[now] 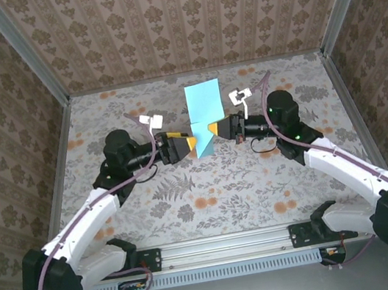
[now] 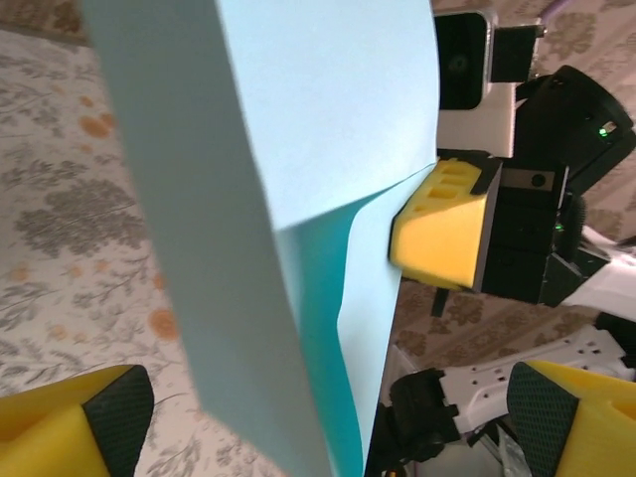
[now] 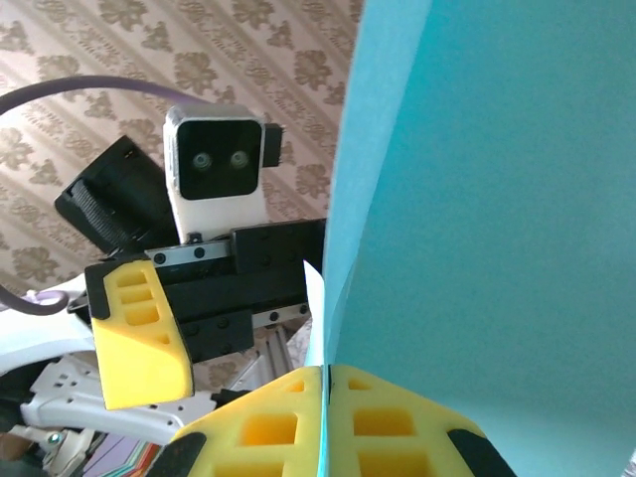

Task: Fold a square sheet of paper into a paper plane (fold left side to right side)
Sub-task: Turn over the paper at the center of the table.

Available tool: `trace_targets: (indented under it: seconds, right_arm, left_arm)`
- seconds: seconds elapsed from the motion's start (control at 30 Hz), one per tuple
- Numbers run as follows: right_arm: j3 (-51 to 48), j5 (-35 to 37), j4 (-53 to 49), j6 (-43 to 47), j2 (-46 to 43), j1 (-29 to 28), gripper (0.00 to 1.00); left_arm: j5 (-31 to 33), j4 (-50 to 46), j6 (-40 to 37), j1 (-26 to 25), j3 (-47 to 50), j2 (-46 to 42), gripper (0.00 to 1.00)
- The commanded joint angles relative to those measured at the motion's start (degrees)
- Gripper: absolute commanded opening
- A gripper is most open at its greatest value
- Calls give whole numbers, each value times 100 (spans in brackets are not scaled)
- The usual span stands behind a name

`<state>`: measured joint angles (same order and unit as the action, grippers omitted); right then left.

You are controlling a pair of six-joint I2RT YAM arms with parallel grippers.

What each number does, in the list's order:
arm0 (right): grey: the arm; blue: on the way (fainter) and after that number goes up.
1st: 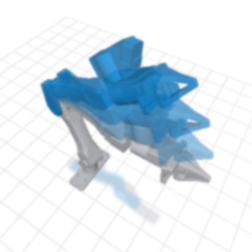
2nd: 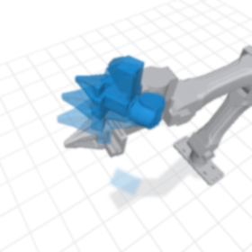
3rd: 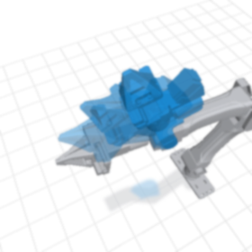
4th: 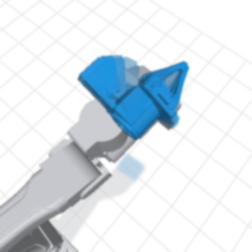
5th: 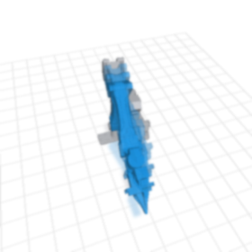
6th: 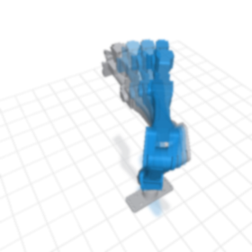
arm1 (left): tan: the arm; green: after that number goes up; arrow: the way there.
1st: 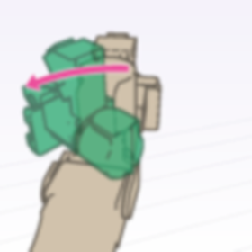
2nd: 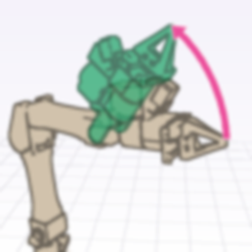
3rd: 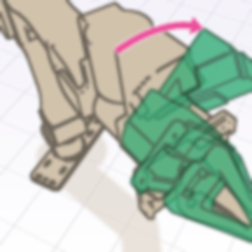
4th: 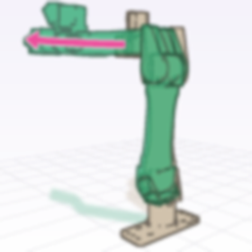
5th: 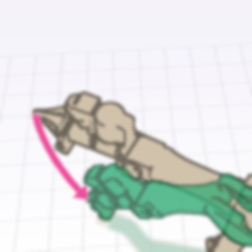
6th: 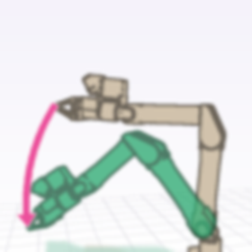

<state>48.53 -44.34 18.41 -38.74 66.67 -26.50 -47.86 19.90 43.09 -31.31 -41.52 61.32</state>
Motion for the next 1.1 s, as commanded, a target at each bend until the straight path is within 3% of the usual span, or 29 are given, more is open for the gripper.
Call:
trace_targets:
  seconds: [0.0, 0.37, 0.7, 1.07]
  right_arm:
    - [223, -273, 434, -182, 2, -121, 2]
    - [109, -230, 783, -437, 114, -266, 2]
    - [-46, -14, 599, -390, 76, -242, 3]
    - [-186, 192, 292, -307, -80, -139, 14]
  left_arm:
    - [-228, 260, 17, -115, -274, 71, 90]
    - [-229, 211, 20, -226, -512, 83, 72]
    - [-170, 36, -38, -240, -577, -6, 38]
    - [-51, -367, -217, -244, -671, 29, 11]
